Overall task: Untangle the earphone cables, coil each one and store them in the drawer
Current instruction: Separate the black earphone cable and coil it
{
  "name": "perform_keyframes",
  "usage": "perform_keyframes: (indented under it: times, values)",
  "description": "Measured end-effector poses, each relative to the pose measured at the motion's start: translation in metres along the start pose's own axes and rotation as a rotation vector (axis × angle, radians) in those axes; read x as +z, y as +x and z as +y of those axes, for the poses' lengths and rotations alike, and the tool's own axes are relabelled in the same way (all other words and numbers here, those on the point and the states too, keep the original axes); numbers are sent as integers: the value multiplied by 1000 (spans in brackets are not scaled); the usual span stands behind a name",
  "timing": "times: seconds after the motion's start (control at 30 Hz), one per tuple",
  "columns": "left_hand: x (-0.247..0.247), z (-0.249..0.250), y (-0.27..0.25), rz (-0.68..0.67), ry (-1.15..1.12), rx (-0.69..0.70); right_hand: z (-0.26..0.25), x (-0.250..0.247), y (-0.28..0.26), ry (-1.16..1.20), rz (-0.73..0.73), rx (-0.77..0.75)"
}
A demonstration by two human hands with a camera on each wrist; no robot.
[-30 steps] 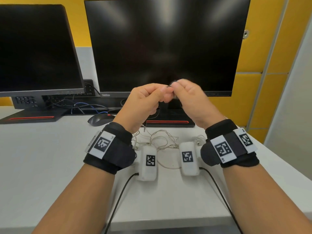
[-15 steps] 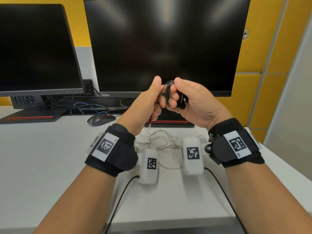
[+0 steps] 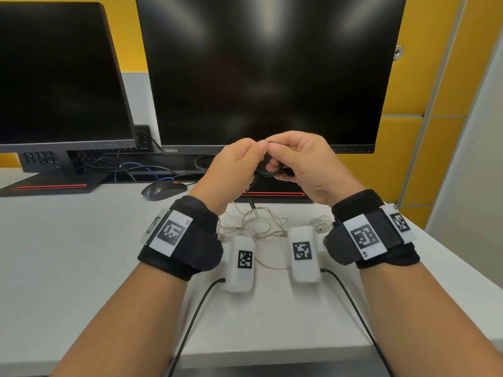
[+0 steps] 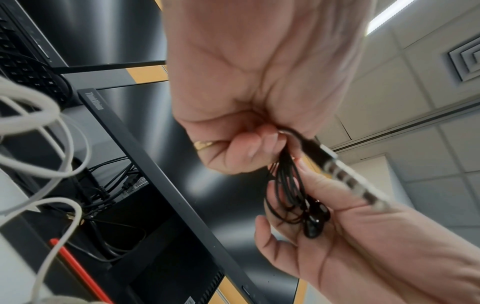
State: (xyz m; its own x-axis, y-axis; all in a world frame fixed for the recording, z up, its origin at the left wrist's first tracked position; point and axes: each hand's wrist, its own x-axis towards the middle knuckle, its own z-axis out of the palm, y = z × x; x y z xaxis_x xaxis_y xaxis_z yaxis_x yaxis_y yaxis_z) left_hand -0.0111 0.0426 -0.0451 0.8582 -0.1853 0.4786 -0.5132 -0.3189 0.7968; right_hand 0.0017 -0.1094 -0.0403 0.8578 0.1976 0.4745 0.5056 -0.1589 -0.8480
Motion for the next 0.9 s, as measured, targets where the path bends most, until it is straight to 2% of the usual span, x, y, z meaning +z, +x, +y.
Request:
perform_keyframes:
  times: [0.1, 0.23, 0.33, 0.6, 0.73, 0.83, 0.9]
  values:
    - [1, -1, 1, 34, -14, -20, 2, 1, -1, -122, 5, -54]
    - [1, -2, 1, 59, -96, -14, -1, 3, -2, -166, -4, -56]
    - [1, -1, 0, 32, -167, 8, -2, 0, 0, -16, 37, -21]
    - [1, 0, -1, -22, -20, -55, -7, -9, 1, 269, 211, 32]
    - [0, -2, -2, -70, 54, -79, -7, -9, 2, 316, 225, 38]
    - [-2, -4, -1, 43, 21, -52, -7, -8, 1, 311, 157, 51]
    - [-2, -4, 1, 139, -85, -36, -7, -9, 0, 259, 102, 72]
